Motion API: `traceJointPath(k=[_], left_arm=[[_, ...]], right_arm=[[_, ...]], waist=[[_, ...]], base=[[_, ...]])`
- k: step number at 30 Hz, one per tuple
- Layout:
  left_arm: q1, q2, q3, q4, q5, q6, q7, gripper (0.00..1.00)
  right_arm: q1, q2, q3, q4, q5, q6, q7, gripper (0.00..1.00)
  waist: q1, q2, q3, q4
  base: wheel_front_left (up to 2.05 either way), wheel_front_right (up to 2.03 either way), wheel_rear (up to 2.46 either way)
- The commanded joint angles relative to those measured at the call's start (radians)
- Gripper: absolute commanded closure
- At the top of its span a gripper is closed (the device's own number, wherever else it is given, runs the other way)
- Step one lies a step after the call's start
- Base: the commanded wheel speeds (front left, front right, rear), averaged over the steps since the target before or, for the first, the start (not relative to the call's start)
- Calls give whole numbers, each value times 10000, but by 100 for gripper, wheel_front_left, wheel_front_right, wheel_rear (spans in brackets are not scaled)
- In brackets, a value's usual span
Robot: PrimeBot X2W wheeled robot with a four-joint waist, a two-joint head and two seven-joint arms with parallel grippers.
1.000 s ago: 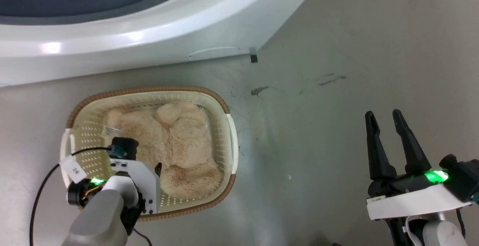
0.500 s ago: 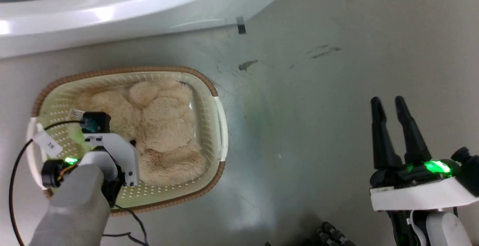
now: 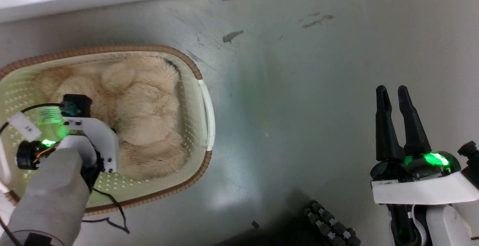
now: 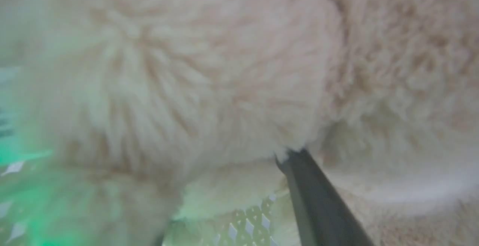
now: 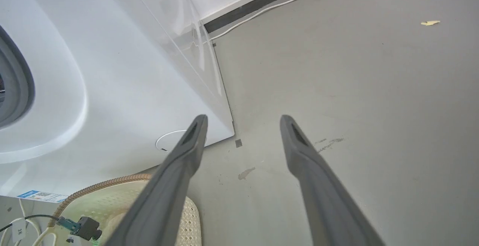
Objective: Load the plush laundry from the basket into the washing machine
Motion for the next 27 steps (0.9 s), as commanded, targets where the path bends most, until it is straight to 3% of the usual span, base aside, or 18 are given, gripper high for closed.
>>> traceJointPath(k=[1, 3, 4, 12, 27], left_arm=[[-148, 87, -45, 201, -152, -82, -124, 0], [-75, 126, 7, 192, -235, -204, -373, 3], [-32, 147, -28, 188, -214, -252, -496, 100], [542, -128, -106, 210, -340, -525, -1170, 100], [1902, -685, -158, -96, -513, -796, -2743, 100]], right_arm=[[-136, -8, 41, -64, 105, 8, -90, 0], [-131, -8, 94, -20, 89, 8, -90, 0], [-137, -8, 108, 6, 71, 8, -90, 0], [-50, -8, -165, 148, -208, 8, -90, 0], [553, -8, -587, 363, -1126, 8, -90, 0]], waist=[[0, -1, 119, -134], [0, -1, 74, -184], [0, -1, 35, -201], [0, -1, -819, 2], [0, -1, -3746, 851]], base=[[0, 0, 0], [0, 0, 0], [0, 0, 0], [0, 0, 0], [0, 0, 0]])
